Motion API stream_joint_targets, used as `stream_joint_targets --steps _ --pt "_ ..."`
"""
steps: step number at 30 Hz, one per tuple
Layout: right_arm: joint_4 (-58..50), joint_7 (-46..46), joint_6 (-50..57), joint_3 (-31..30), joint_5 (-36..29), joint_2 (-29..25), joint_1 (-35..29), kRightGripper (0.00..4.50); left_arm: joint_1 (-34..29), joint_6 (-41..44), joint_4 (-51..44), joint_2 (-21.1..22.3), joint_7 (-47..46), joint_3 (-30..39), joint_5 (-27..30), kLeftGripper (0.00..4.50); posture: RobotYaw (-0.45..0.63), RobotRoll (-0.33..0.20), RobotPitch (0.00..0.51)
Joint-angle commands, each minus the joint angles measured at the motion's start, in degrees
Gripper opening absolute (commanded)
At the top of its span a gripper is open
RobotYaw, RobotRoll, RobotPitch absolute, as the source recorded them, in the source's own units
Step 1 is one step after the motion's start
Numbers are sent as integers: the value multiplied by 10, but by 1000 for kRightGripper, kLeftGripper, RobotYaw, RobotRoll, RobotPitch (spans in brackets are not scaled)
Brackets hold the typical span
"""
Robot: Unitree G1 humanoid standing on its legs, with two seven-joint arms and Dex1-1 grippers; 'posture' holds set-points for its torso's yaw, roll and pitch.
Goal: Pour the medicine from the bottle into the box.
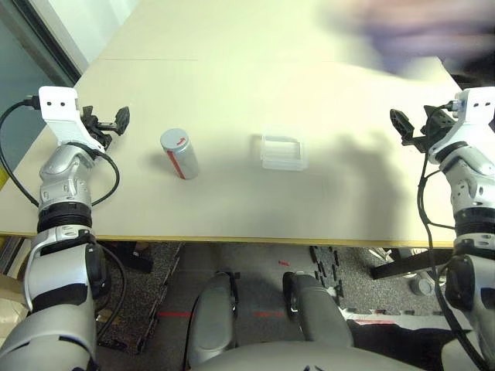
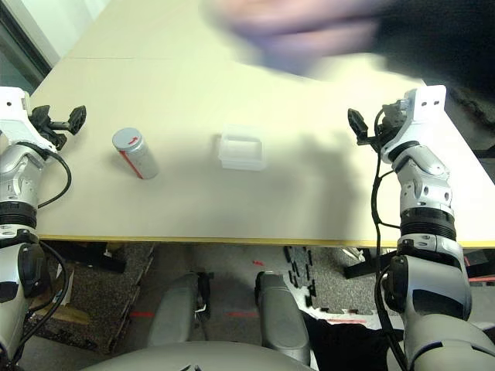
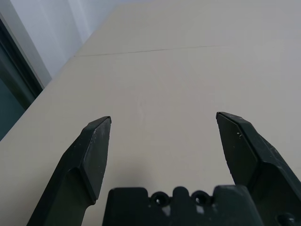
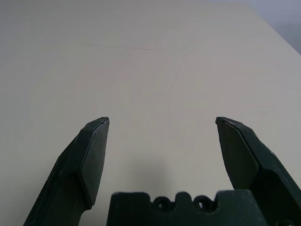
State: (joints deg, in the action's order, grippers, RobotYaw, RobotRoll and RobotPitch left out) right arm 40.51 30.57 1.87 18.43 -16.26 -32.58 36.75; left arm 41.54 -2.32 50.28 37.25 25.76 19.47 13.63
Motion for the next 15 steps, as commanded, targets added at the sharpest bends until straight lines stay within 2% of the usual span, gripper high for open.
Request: stream_joint_targets --steps 1,15 --pt "2 -2 -5 -2 3 4 -1 4500 -2 3 7 3 -1 2 -1 4479 -55 0 156" --pt "-27 27 1 -4 -6 9 -8 4500 -11 10 -14 -2 7 5 8 4479 -33 0 149"
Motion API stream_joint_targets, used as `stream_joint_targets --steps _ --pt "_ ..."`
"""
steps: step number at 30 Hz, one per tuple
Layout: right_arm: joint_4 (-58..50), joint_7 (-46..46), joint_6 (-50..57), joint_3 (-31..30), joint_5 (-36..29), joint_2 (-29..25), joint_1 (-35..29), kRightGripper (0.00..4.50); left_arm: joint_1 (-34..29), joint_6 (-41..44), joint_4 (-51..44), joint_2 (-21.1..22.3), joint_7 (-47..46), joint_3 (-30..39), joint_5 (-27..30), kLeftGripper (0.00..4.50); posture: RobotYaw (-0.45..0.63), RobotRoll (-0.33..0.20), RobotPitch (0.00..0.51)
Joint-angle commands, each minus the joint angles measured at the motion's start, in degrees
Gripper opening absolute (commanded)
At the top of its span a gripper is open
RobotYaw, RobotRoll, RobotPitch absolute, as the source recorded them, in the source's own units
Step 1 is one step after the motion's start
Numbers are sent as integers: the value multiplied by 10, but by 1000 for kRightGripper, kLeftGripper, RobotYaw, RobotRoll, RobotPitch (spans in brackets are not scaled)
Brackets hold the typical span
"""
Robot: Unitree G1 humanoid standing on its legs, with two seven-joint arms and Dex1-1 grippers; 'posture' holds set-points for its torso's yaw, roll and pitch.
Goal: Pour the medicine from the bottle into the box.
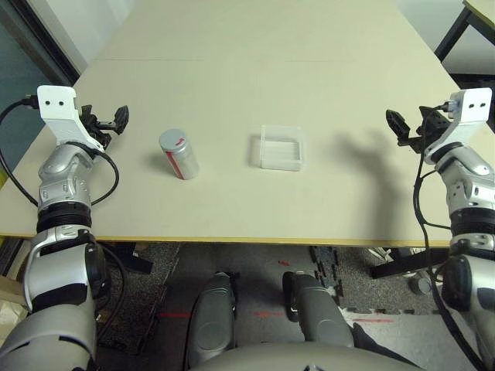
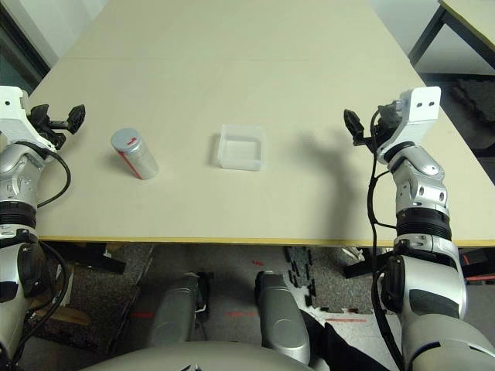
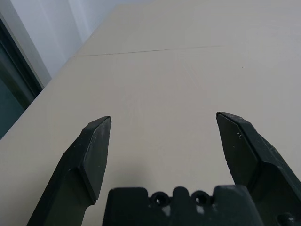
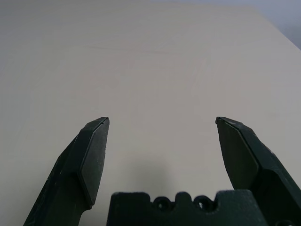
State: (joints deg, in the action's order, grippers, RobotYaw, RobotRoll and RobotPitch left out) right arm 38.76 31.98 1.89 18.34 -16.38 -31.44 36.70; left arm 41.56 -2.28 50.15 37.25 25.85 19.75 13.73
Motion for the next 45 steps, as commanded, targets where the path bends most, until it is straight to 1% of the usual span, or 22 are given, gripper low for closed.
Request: stream_joint_targets --steps 1,6,13,15,17,18,22,25,30,33,38,41,45 --pt "-13 21 5 -3 -9 -1 -7 4500 -14 16 -20 -2 11 3 10 4479 -29 0 149" --pt "-56 105 33 -14 -45 7 -11 4500 -37 49 -68 3 27 7 28 4479 -20 0 151" --pt "-161 247 90 -45 -112 11 -37 4500 -57 110 -125 7 50 26 62 4479 -11 0 147" --pt "-200 283 114 -52 -141 15 -47 4500 -70 125 -152 4 55 30 70 4479 -7 0 145" --pt "-231 311 138 -59 -163 14 -56 4500 -85 119 -180 0 55 33 74 4479 -1 0 142" --pt "-243 323 147 -64 -169 11 -60 4500 -93 114 -191 -2 53 34 73 4479 3 0 141" --pt "-285 372 175 -86 -188 2 -72 4500 -130 153 -248 -5 67 32 93 4479 14 0 142" --pt "-302 403 180 -103 -188 -6 -80 4500 -154 170 -284 -6 71 35 106 4479 24 0 143" --pt "-314 450 157 -140 -165 -17 -92 4500 -207 188 -362 -11 97 40 140 4479 40 0 145" --pt "-296 457 131 -153 -146 -13 -88 4500 -251 194 -426 -13 132 41 170 4479 46 0 147" --pt "-268 463 104 -167 -125 -7 -81 4500 -313 214 -483 -20 155 58 212 4479 57 0 152" --pt "-252 467 94 -174 -116 -3 -74 4500 -354 213 -512 -25 165 62 226 4479 62 0 155" --pt "-238 468 88 -177 -110 1 -66 4500 -383 208 -533 -33 161 59 227 4479 67 0 156"
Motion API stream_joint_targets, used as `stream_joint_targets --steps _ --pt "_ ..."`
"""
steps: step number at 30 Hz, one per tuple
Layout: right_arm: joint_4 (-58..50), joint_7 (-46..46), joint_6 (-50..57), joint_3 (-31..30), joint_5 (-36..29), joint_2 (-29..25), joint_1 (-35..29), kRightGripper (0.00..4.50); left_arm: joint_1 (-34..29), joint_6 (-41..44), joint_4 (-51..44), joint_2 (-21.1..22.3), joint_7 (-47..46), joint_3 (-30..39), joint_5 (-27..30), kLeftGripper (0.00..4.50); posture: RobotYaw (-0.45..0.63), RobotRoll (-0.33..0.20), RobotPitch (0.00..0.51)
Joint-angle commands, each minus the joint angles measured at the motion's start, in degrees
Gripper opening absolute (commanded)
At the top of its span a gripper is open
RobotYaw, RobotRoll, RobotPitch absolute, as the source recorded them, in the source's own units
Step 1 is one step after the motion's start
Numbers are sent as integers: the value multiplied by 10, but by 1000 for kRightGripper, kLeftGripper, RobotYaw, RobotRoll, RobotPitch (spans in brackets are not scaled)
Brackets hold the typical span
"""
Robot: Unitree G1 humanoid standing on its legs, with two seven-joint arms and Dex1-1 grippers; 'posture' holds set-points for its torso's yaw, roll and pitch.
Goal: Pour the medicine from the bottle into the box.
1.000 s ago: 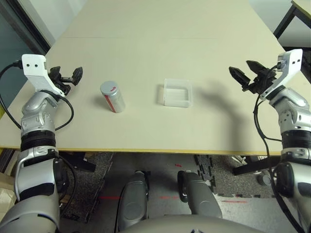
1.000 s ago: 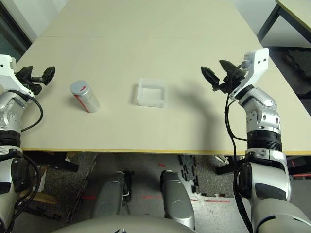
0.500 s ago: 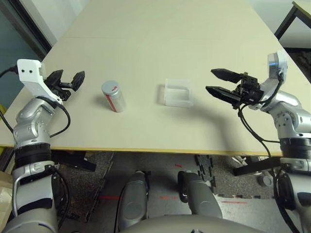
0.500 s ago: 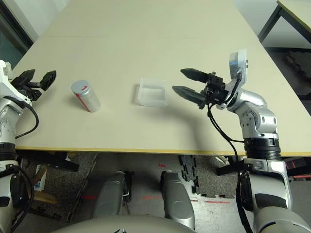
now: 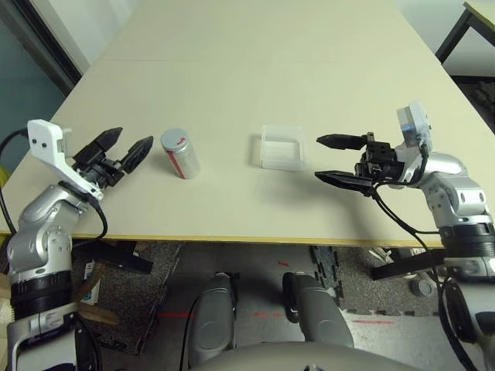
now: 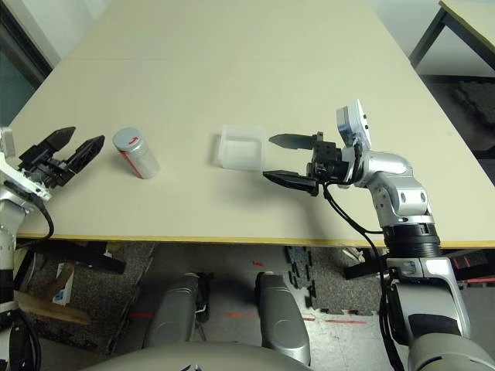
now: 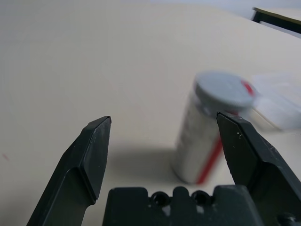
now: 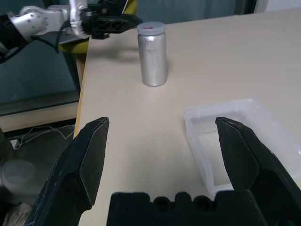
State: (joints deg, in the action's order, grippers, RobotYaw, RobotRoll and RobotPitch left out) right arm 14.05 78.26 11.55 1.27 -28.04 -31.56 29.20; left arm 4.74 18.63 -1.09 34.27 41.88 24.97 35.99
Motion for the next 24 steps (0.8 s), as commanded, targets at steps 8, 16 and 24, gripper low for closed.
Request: stream_joint_targets --steps 8,16,24 --pt "32 6 -13 -12 19 5 22 4500 -68 -71 -52 -45 -6 -39 -50 4479 69 0 157" --pt "31 3 -13 -10 25 5 17 4500 -59 -163 -33 -83 -25 -67 -111 4479 55 0 156" --pt "28 -3 -13 -8 28 4 14 4500 -37 -220 3 -122 -64 -85 -148 4479 40 0 155"
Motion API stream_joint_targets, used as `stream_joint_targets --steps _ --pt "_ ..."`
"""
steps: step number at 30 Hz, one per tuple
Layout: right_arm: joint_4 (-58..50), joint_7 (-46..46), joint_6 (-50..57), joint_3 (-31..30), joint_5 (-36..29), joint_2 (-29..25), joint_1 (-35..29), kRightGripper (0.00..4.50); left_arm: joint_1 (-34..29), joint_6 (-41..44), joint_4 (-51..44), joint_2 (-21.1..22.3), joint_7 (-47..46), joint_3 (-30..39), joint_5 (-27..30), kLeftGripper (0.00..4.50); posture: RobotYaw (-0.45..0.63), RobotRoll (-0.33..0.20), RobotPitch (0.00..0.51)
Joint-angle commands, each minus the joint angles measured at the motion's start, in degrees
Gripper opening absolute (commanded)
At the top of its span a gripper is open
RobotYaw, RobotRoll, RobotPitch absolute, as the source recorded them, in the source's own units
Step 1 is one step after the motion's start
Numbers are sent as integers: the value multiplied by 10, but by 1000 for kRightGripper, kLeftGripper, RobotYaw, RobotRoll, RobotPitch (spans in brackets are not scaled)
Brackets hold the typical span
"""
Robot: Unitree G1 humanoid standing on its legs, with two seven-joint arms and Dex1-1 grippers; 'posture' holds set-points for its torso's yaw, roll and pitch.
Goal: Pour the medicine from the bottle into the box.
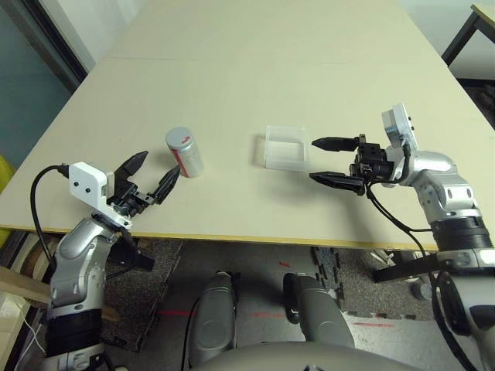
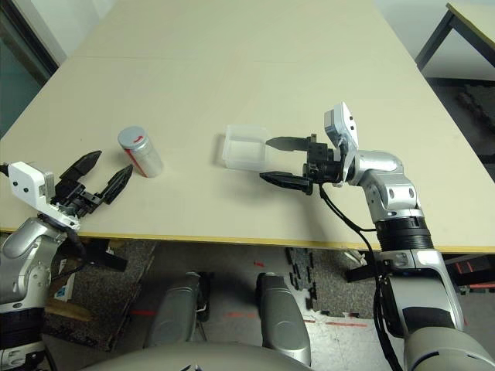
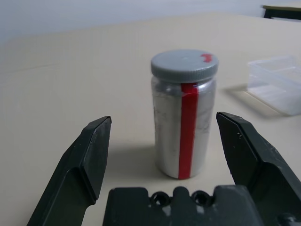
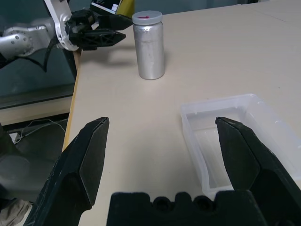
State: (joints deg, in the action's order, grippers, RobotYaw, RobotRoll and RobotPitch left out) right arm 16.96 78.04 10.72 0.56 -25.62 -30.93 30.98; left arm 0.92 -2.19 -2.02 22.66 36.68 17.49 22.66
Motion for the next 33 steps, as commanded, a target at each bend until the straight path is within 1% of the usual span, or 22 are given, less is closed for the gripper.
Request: stream_joint_targets --steps 1,8,21,33 --pt "-2 -2 -5 -1 4 -2 -4 4500 3 -14 16 -8 -14 -13 -16 4479 36 0 154" --pt "-4 -8 -6 -1 5 -1 -4 4500 22 -23 42 -20 -24 -28 -24 4479 26 0 152" --pt "-10 -17 -11 0 5 0 -10 4500 80 -34 103 -53 -52 -62 -46 4479 7 0 153" --pt "-19 -22 -11 0 5 -4 -16 4500 123 -38 150 -68 -72 -70 -55 4479 -5 0 152"
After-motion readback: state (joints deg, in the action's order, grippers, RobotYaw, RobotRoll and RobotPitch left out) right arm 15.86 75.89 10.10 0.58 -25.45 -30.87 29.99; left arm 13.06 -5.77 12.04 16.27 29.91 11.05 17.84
